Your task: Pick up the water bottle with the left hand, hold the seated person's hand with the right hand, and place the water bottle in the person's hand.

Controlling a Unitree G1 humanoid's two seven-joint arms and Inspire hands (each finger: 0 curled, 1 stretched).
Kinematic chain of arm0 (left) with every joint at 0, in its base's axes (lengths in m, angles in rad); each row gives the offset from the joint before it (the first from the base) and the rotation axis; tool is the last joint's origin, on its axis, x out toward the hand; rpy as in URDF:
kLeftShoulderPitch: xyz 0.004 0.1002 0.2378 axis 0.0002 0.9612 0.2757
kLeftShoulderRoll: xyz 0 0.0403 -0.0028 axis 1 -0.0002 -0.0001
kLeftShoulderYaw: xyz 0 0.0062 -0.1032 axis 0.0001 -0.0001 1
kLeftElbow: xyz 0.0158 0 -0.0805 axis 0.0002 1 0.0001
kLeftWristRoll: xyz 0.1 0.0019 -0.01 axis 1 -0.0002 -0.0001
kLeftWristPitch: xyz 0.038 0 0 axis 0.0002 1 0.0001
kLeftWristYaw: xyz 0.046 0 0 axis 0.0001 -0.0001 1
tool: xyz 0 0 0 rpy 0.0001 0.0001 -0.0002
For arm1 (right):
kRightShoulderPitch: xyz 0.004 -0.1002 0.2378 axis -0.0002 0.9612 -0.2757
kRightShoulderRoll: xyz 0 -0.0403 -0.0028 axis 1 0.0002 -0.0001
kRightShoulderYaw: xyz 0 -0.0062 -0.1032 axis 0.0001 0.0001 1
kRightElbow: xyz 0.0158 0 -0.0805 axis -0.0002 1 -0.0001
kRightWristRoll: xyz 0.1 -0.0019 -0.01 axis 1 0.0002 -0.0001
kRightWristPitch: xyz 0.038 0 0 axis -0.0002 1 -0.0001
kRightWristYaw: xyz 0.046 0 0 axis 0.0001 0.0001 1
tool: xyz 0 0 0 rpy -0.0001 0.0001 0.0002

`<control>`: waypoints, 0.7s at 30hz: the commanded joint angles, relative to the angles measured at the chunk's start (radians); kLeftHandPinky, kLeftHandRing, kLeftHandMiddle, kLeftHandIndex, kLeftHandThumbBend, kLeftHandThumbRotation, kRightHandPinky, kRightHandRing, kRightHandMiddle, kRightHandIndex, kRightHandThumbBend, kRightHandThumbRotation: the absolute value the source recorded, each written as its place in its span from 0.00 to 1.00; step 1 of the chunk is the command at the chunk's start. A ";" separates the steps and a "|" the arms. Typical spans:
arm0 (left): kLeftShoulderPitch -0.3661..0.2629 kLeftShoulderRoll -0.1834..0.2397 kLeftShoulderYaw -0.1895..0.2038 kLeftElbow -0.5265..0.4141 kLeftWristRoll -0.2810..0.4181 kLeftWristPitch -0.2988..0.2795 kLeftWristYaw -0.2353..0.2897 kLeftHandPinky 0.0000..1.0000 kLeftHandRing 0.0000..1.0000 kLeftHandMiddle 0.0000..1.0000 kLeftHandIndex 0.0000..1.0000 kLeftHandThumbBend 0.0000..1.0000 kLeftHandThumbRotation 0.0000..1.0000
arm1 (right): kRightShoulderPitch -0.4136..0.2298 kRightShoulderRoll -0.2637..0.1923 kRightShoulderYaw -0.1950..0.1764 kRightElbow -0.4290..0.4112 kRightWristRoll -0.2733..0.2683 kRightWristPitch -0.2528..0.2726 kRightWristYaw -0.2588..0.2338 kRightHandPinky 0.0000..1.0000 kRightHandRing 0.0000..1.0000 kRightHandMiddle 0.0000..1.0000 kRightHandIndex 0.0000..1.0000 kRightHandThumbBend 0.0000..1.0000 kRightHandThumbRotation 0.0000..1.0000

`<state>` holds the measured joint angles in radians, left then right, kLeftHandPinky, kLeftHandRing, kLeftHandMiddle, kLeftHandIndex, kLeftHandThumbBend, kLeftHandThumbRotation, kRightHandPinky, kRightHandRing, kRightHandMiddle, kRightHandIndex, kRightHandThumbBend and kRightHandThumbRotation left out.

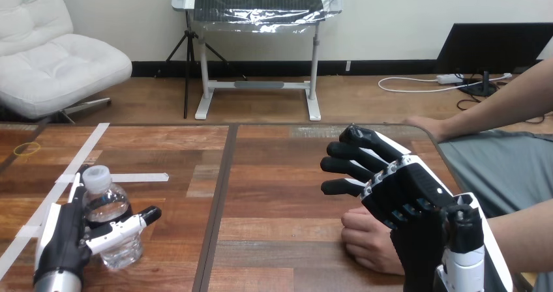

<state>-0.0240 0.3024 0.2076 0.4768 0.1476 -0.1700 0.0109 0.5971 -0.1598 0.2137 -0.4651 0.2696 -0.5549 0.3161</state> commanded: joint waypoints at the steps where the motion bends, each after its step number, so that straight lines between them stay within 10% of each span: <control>1: -0.096 0.021 -0.015 0.055 -0.007 -0.001 0.001 0.90 0.99 1.00 1.00 0.96 0.27 | -0.028 0.003 -0.006 -0.044 0.015 -0.002 -0.001 0.69 0.78 0.80 0.81 0.68 1.00; 21: -0.170 0.003 -0.026 0.125 -0.019 0.042 0.029 0.95 0.99 0.99 1.00 0.95 0.26 | -0.024 0.004 -0.005 -0.048 0.024 -0.001 -0.002 0.68 0.77 0.80 0.80 0.69 1.00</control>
<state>-0.1114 0.3008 0.1974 0.5849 0.1286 -0.1252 0.0235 0.5973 -0.1598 0.2138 -0.4700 0.2775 -0.5533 0.3166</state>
